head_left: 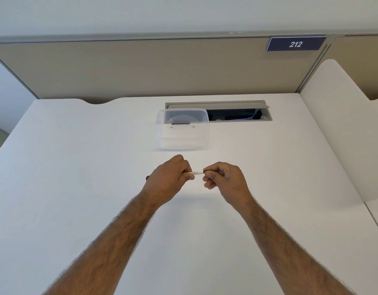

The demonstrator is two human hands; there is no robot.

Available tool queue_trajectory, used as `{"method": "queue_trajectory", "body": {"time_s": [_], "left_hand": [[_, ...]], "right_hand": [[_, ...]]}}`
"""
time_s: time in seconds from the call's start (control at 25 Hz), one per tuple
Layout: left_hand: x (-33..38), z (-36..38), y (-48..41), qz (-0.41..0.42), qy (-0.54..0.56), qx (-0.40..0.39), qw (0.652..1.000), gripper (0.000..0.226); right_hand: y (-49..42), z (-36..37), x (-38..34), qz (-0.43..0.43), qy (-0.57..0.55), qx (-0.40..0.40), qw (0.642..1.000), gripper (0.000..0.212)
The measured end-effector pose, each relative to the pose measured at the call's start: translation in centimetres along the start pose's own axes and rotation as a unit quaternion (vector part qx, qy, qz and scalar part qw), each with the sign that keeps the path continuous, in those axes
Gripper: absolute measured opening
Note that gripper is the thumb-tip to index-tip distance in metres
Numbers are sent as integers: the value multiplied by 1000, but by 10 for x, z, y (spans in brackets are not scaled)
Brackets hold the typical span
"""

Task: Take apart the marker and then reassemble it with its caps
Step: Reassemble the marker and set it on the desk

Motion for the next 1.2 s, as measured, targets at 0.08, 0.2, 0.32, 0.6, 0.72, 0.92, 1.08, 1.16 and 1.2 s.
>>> {"method": "queue_trajectory", "body": {"time_s": [0.08,0.2,0.32,0.6,0.72,0.92,1.08,1.16,1.2], "left_hand": [[-2,-1,1,-12,5,0,1000,11],[-6,-2,0,-20,28,-62,997,20],[-3,-2,0,-24,0,-61,998,20],[1,0,3,3,7,2,1000,19],[2,-2,0,3,41,-22,999,15],[3,-2,-2,10,24,-47,999,19],[3,-3,-2,2,25,-14,1000,18],[4,-3,-2,-5,31,-15,999,20],[5,-4,-3,-6,38,-20,999,19]], "right_hand": [[0,0,0,-2,3,0,1000,18],[-1,-1,-1,-10,14,-8,1000,17],[-1,0,-1,-13,24,-12,1000,17],[3,5,0,-14,18,-2,1000,18],[0,3,-1,-19,19,0,1000,19],[-2,1,-1,-26,28,-2,999,20],[-1,2,-1,-23,22,-1,999,22],[-1,3,-1,-24,20,-3,1000,21],[-1,2,-1,-23,19,-3,1000,20]]}}
Point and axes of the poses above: each hand's wrist, its own y-axis away from the middle knuckle, its own z-axis out of the palm, x = y × z, the point moved 1 cm from there along -y, towards the middle knuckle, and after that the axes turned 14 degrees about -z, right-handed, at the moved point
